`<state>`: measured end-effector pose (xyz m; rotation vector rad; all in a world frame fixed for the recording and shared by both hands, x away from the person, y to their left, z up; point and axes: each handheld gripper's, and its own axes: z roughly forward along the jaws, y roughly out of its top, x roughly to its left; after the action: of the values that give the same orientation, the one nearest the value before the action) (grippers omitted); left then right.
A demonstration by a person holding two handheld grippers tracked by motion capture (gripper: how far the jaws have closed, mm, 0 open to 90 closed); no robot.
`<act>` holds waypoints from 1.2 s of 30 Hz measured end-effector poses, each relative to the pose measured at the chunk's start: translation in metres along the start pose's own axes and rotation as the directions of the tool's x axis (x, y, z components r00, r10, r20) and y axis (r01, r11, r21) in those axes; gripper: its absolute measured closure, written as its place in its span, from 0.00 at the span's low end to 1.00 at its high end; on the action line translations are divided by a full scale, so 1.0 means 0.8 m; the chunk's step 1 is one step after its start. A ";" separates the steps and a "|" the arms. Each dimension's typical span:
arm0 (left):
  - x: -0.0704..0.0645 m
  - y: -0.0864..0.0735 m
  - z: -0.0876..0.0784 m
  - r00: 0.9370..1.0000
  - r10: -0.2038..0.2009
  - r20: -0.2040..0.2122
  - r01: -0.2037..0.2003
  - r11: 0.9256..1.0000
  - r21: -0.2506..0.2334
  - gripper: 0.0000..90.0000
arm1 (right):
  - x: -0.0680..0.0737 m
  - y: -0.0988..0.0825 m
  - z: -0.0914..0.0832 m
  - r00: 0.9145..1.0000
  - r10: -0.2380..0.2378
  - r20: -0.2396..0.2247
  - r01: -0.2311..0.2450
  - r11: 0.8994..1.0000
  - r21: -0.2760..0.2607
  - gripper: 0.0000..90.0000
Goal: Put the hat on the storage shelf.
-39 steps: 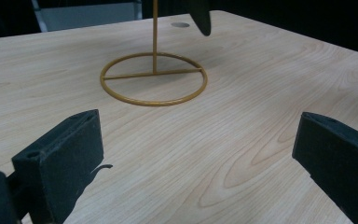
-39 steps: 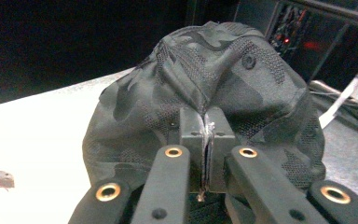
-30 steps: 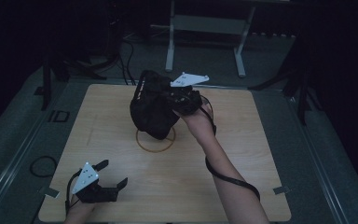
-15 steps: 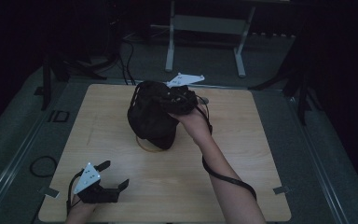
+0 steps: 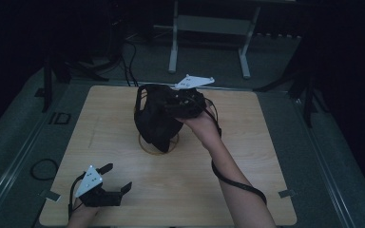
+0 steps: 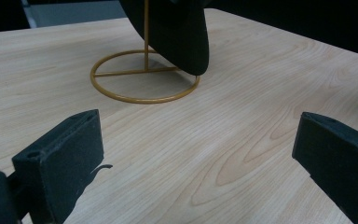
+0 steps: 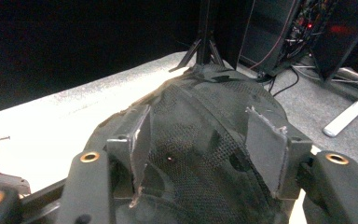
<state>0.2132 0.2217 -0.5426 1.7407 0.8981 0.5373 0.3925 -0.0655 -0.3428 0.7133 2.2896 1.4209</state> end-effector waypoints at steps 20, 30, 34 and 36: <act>-0.001 0.000 0.001 1.000 0.001 -0.004 -0.001 1.000 0.004 0.03 | -0.005 -0.037 -0.034 0.999 -0.012 -0.048 0.012 1.000 -0.006 0.15; -0.001 -0.001 0.001 1.000 -0.003 -0.008 0.003 1.000 0.004 0.03 | -0.004 -0.061 -0.043 0.998 -0.025 -0.056 0.025 1.000 -0.011 0.15; -0.001 -0.002 0.001 1.000 0.004 -0.008 -0.004 1.000 0.007 0.03 | -0.001 -0.072 -0.047 0.998 -0.029 -0.062 0.028 1.000 -0.014 0.15; -0.001 -0.002 0.001 1.000 0.005 -0.009 -0.005 1.000 0.009 0.03 | 0.002 -0.078 -0.048 0.997 -0.035 -0.061 0.035 0.999 -0.007 0.15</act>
<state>0.2130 0.2208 -0.5440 1.7506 0.9038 0.5457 0.3564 -0.1157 -0.3825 0.6330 2.3317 1.4519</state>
